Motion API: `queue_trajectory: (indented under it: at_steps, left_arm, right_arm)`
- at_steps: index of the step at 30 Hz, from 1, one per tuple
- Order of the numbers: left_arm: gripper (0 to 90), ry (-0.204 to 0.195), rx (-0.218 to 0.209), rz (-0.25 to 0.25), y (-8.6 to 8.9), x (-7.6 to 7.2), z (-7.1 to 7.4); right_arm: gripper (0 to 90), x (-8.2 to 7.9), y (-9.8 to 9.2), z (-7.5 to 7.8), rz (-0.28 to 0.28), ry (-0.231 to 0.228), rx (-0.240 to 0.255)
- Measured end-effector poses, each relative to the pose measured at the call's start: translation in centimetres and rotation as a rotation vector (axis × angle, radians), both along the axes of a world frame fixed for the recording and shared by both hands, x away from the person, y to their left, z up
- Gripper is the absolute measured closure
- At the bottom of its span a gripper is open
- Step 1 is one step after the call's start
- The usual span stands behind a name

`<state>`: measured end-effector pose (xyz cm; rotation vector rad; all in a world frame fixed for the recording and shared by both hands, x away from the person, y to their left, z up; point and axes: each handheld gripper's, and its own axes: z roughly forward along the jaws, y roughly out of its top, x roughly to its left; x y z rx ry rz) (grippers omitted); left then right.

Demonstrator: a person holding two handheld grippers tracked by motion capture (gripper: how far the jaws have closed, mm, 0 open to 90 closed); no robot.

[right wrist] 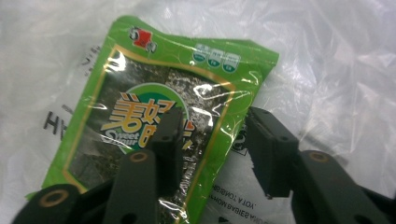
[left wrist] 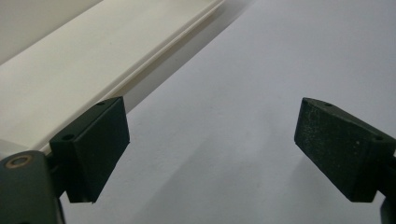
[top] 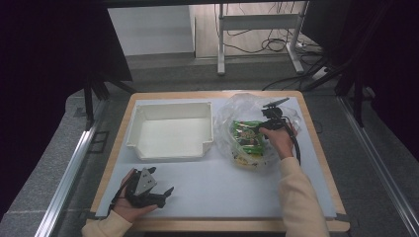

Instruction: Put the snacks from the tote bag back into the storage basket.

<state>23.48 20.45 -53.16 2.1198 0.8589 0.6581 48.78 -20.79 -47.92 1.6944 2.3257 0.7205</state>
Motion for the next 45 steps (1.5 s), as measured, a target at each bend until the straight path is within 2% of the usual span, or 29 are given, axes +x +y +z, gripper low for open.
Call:
queue_trajectory:
  at_steps: [2, 5, 11, 18, 27, 39, 45]
  left_arm:
    - [10.2, 0.000, 0.000, 0.000, 0.0, 0.0, 0.0]
    - [10.2, 0.001, 0.000, -0.002, 0.0, 0.0, 0.0]
    - [10.2, 0.000, 0.001, -0.002, 0.0, 0.0, 0.0]
    - [10.3, -0.002, 0.001, -0.004, -0.1, -0.1, 0.0]
    - [10.3, -0.003, 0.000, -0.005, 0.0, -0.1, 0.0]
    - [10.3, -0.002, 0.001, -0.004, 0.0, 0.0, 0.0]
    - [10.2, -0.003, 0.002, -0.005, 0.0, 0.0, 0.0]
  right_arm:
    - [62.2, 0.1, 0.1, -0.2, -0.005, 0.016, 0.002]
    - [64.9, 0.1, 0.2, -0.6, -0.006, 0.033, -0.020]
    - [70.5, 0.2, 0.1, -1.0, -0.023, 0.060, -0.004]
    - [80.0, 0.0, 1.0, -1.0, -0.084, 0.082, -0.023]
    - [86.4, -0.4, 1.8, -1.0, -0.115, 0.061, -0.067]
    - [89.5, -0.7, 1.4, -0.4, -0.115, 0.041, -0.023]
    - [89.7, -1.2, 0.9, 0.6, -0.109, 0.007, -0.010]
